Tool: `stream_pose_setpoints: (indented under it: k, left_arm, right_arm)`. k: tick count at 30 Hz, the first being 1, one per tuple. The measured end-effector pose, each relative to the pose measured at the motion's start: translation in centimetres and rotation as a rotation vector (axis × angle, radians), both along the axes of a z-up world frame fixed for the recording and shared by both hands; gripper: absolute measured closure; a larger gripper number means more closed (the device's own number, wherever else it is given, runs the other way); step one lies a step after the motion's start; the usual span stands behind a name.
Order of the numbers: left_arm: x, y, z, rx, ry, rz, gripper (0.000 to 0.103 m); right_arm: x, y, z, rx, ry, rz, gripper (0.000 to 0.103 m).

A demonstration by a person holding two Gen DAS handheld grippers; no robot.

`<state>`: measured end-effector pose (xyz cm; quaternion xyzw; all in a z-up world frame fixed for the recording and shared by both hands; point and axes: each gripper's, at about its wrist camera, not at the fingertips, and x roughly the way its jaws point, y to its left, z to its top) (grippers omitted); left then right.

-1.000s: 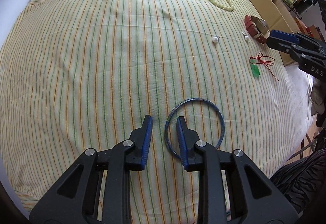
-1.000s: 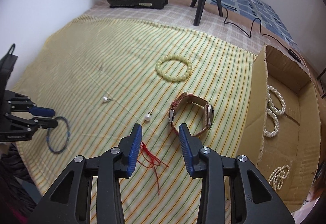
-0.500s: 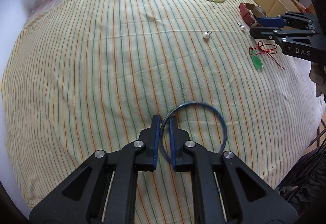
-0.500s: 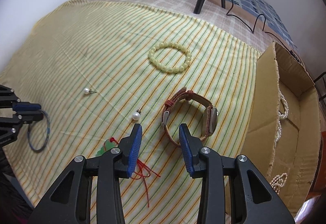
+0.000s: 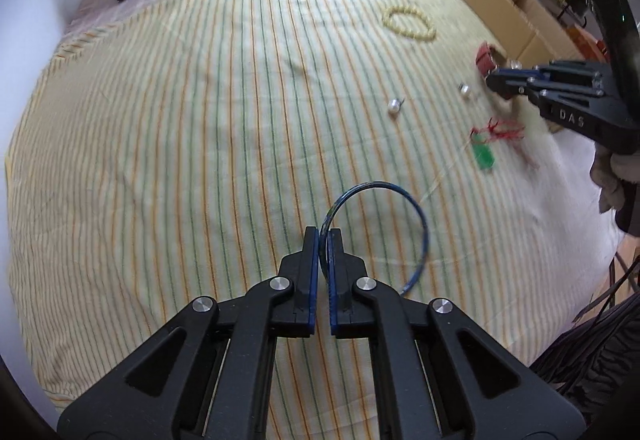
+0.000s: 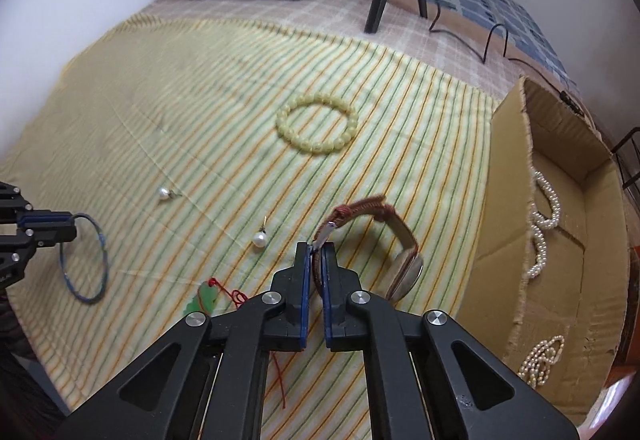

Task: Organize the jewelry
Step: 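Carry the blue bangle and the brown watch over the cardboard box with both tools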

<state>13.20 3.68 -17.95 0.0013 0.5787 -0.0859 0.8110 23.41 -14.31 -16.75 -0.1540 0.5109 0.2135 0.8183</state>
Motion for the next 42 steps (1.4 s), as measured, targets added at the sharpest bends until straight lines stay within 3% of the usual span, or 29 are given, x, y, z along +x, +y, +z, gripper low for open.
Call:
stream_pose_setpoints:
  k: [4, 18, 30, 42]
  left_arm:
    - [0.1, 0.5, 1.6, -0.048, -0.042, 0.02, 0.102]
    - [0.4, -1.0, 5.9, -0.127, -0.16, 0.025, 0.102]
    - [1.1, -5.1, 8.9, -0.175, -0.24, -0.036, 0.102]
    - [1.9, -11.1, 10.9, -0.203, -0.304, -0.132, 0.102]
  right_arm:
    - [-0.1, -0.9, 1.6, 0.084, -0.007, -0.025, 0.099]
    - [-0.8, -2.7, 4.6, 0.173, -0.056, -0.053, 0.099]
    - [-1.8, -5.0, 7.7, 0.214, -0.139, -0.072, 0.099]
    - [-0.7, -11.7, 9.2, 0.212, -0.189, -0.202, 0.099]
